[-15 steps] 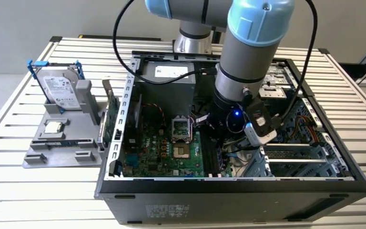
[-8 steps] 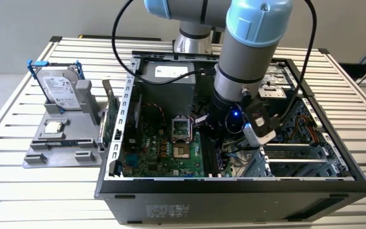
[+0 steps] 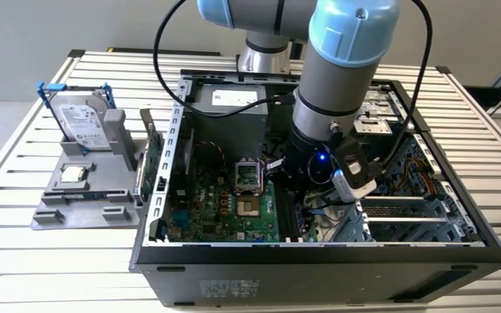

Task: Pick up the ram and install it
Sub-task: 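Insert the ram into the slot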

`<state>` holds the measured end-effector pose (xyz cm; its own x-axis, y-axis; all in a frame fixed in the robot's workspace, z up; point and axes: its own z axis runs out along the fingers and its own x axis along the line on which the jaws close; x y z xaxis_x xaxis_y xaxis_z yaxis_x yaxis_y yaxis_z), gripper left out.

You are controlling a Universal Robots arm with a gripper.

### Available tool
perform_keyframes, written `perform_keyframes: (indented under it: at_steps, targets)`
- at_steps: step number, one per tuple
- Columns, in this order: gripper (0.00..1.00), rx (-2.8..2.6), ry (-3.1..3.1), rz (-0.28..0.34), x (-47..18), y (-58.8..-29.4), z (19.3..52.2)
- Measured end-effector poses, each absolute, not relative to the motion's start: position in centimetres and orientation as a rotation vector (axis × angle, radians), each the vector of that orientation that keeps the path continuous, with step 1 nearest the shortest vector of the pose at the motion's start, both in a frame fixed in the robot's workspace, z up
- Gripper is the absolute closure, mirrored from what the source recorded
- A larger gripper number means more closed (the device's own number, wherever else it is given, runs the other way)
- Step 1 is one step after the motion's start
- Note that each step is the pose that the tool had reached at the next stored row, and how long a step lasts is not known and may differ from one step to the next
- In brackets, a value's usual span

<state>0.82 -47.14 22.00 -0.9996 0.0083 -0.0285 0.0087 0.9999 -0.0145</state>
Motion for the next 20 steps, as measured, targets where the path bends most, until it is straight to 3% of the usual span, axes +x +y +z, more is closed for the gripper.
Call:
perform_keyframes:
  at_steps: [20]
  targets:
    - [1.00,0.013,3.114,-0.023,0.84,-47.14,21.98]
